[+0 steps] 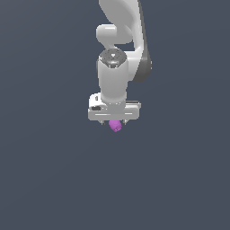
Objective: Pick up the object and move it to a goal position.
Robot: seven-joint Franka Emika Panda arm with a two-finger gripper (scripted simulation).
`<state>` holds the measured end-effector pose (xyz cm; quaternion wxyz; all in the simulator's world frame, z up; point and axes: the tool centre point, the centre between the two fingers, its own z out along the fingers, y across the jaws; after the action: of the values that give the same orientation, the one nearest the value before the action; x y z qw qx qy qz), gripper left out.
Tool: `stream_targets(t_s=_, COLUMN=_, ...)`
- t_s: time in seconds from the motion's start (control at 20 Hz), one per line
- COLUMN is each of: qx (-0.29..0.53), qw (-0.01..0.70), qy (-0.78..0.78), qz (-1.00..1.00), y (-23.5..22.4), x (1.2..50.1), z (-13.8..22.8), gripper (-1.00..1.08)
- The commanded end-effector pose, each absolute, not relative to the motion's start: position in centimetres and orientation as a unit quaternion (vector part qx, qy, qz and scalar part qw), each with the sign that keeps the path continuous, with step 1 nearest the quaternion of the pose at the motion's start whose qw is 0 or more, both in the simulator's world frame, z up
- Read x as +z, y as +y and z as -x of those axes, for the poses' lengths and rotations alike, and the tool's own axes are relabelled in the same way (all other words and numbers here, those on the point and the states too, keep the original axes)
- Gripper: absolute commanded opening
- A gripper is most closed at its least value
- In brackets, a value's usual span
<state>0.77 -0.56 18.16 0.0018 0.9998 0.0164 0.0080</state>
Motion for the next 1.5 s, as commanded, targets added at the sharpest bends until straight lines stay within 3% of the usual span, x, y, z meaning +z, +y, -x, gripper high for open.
stream_targets(t_s=0.0, qx=0.007, qw=0.002, qy=0.027, qz=-1.000, y=-0.6, x=17.6, z=-0.4, gripper=1.00)
stream_targets(t_s=0.95, qx=0.001, qw=0.001, qy=0.210, qz=-0.978, y=0.0, x=10.2, z=6.7, gripper=1.00)
stream_targets(t_s=1.45, qx=0.000, qw=0.000, qy=0.238, qz=-0.971, y=0.1, x=9.2, z=8.0, gripper=1.00)
